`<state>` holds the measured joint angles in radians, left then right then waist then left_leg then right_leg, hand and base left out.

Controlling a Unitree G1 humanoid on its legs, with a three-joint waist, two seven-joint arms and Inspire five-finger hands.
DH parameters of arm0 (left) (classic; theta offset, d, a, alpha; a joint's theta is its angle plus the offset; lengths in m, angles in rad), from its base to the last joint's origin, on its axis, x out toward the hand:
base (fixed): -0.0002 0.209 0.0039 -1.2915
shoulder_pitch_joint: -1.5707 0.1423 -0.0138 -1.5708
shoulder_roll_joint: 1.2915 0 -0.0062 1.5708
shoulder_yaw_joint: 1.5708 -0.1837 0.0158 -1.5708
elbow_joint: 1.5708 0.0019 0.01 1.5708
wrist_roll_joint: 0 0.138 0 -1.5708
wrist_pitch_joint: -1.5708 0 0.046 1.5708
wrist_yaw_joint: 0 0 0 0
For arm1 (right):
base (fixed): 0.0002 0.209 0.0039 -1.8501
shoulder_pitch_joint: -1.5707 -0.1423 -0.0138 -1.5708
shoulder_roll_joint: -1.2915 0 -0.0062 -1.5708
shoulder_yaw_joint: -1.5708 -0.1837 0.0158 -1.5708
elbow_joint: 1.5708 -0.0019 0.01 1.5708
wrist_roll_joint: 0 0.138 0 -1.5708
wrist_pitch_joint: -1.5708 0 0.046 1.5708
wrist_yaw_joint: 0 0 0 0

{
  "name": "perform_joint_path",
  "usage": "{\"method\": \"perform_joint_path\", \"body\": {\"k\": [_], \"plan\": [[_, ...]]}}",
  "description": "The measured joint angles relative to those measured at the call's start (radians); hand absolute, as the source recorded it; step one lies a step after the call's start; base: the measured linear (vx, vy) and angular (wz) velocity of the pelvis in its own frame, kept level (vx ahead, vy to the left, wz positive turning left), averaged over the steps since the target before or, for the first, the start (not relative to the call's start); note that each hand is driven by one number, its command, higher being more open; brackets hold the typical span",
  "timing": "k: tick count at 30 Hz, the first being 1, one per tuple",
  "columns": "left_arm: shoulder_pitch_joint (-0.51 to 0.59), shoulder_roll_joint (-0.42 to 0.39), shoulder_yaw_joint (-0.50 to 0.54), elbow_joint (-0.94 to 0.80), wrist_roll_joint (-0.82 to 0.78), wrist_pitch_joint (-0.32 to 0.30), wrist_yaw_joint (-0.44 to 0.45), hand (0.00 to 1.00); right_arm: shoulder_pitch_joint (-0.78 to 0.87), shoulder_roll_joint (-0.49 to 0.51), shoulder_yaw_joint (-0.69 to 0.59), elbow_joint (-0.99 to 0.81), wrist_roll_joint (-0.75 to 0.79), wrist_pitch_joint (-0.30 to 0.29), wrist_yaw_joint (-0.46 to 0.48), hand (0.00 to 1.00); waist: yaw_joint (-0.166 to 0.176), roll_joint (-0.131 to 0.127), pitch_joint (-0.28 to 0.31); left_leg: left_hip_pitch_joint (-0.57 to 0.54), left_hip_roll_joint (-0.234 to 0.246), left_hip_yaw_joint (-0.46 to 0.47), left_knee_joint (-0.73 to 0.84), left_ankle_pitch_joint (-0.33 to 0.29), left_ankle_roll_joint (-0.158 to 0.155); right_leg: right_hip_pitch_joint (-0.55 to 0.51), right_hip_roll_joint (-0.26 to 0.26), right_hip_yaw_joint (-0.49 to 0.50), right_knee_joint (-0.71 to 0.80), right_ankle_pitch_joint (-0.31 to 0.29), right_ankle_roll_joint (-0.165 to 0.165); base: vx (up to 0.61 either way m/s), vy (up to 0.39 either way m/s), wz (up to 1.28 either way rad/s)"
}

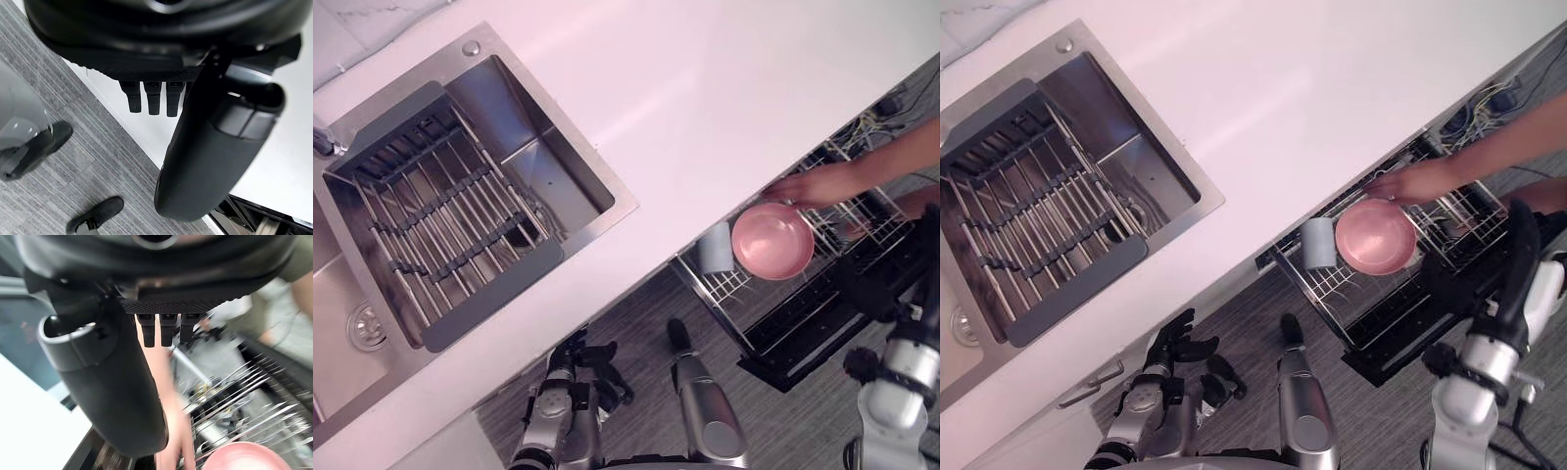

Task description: Walk over to the sink, pick up the cup, carry it to the dishwasher, place the cup inside the dishwasher, then close the dishwasher door

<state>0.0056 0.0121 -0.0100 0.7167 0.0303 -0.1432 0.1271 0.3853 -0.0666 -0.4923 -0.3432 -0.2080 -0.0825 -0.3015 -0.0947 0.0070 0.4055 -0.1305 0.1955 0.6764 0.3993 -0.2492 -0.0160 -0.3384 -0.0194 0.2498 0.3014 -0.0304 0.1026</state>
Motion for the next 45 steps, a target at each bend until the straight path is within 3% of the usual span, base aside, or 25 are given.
{"method": "perform_joint_path", "body": {"k": [5,10,16,22,37,45], "plan": [[0.037,-0.001,0.025,0.007,0.0,0.007,-0.003,0.9,0.067,0.077,-0.08,0.28,0.221,-0.019,0.028,0.9,-0.024,-0.03,-0.042,0.022,0.012,0.005,0.026,-0.023,-0.003,0.012,0.006,-0.001,0.027,-0.022,-0.002,0.04,0.0,-0.05],[0.049,-0.004,0.044,0.007,0.0,0.014,-0.019,0.9,0.061,0.115,-0.078,0.589,0.387,-0.004,0.095,0.9,-0.034,-0.029,-0.043,0.044,0.013,0.02,0.042,-0.041,-0.007,0.01,0.009,0.003,0.069,-0.045,-0.002,0.02,0.001,-0.1],[0.054,-0.008,0.051,0.006,-0.001,0.015,-0.019,0.9,-0.013,0.103,-0.031,0.729,0.464,-0.004,0.13,0.9,-0.032,-0.028,-0.044,0.042,0.014,0.023,0.054,-0.052,-0.006,0.001,0.008,0.007,0.085,-0.052,-0.002,0.0,-0.002,-0.01],[0.051,-0.006,0.049,-0.007,-0.001,0.015,-0.019,0.9,-0.14,0.057,0.038,0.764,0.532,-0.003,0.137,0.9,-0.009,-0.022,-0.04,0.013,0.008,0.016,0.056,-0.047,-0.001,-0.027,0.0,0.001,0.098,-0.051,-0.002,0.01,-0.004,0.03],[0.05,-0.012,0.044,-0.009,0.0,0.015,-0.018,0.9,-0.136,0.045,0.04,0.759,0.519,-0.003,0.106,0.9,0.0,-0.018,-0.039,-0.009,-0.004,-0.048,0.049,-0.034,0.005,-0.004,-0.029,-0.07,0.076,-0.052,-0.002,0.01,-0.008,0.12],[0.051,-0.024,0.041,-0.008,0.0,0.023,-0.018,0.9,-0.085,0.045,0.039,0.684,0.49,-0.003,0.103,0.9,0.0,0.002,-0.051,-0.003,0.009,-0.049,0.062,-0.041,0.002,0.009,-0.021,-0.072,0.071,-0.052,-0.003,0.0,0.0,0.0]]}}
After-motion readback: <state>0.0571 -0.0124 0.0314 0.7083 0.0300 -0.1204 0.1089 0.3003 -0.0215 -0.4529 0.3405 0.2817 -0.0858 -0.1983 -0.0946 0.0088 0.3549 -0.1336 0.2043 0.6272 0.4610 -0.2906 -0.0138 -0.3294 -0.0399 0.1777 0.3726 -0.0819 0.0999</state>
